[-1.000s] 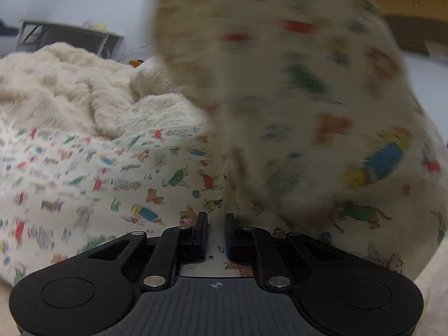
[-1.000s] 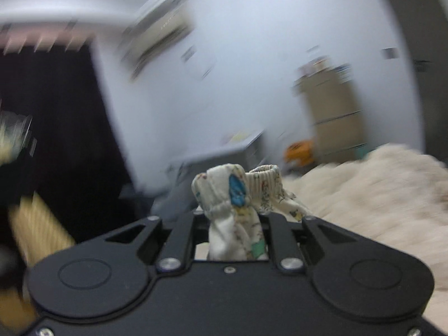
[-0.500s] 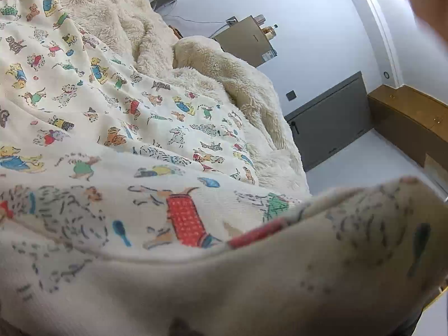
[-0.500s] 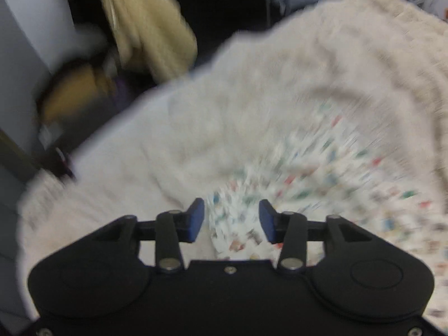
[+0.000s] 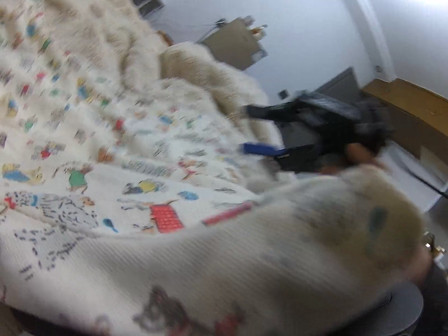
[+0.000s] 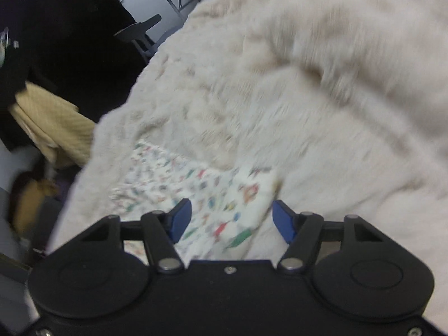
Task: Fold clothes
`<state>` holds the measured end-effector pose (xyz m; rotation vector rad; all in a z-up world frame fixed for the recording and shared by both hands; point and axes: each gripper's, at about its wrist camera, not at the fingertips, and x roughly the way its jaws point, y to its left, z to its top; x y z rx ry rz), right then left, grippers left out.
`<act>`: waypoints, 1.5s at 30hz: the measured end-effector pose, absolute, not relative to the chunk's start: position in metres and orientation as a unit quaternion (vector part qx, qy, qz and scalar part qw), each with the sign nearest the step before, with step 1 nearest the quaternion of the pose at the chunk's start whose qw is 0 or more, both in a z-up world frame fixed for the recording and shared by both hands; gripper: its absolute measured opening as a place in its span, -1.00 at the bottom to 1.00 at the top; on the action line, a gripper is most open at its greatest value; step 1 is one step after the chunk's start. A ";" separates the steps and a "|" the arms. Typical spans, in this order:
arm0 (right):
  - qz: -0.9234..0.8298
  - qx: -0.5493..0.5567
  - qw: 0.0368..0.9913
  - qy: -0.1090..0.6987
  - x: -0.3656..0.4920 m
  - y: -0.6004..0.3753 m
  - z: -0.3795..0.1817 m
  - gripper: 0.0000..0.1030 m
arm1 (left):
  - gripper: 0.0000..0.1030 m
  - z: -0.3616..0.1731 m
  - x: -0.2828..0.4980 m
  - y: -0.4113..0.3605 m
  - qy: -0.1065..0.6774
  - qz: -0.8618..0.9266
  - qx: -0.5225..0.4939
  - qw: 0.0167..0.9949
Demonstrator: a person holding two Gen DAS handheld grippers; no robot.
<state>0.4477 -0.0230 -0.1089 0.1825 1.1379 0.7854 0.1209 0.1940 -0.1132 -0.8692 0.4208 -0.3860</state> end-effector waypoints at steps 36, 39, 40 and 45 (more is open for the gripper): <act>0.434 -0.282 0.778 0.356 0.388 -0.001 -0.091 0.18 | -0.18 -0.054 0.113 0.055 0.301 -0.015 0.171 0.938; 0.466 -0.440 0.725 0.252 0.359 0.004 -0.099 0.20 | -0.76 -0.064 0.112 0.060 0.297 0.000 0.200 0.934; 0.476 -0.492 0.699 0.207 0.349 0.004 -0.105 0.22 | -0.80 -0.066 0.111 0.063 0.287 0.013 0.223 0.931; 0.524 -0.620 0.578 0.083 0.313 0.014 -0.138 0.22 | -0.84 -0.051 0.101 0.097 0.246 0.024 0.233 0.941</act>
